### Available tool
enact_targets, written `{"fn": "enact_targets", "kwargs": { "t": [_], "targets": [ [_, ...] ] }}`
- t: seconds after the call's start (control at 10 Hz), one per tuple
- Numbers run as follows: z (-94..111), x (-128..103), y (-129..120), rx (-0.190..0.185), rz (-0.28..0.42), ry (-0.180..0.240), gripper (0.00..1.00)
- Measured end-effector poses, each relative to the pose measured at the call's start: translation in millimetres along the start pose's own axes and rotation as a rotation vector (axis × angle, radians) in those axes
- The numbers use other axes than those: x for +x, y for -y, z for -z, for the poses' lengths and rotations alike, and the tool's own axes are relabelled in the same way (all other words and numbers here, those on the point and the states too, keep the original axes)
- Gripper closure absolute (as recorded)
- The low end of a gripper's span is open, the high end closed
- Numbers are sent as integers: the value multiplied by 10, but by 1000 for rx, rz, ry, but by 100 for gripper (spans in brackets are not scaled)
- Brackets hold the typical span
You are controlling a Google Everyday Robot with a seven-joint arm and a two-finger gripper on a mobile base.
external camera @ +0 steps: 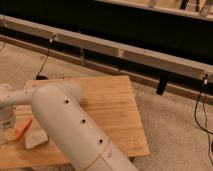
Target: Place the pepper in the ceramic cup
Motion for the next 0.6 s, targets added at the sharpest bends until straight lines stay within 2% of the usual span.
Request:
{"fn": "enact_targets", "kwargs": {
  "t": [0.6],
  "targets": [
    [26, 20, -8, 3, 2, 2, 52]
  ]
}}
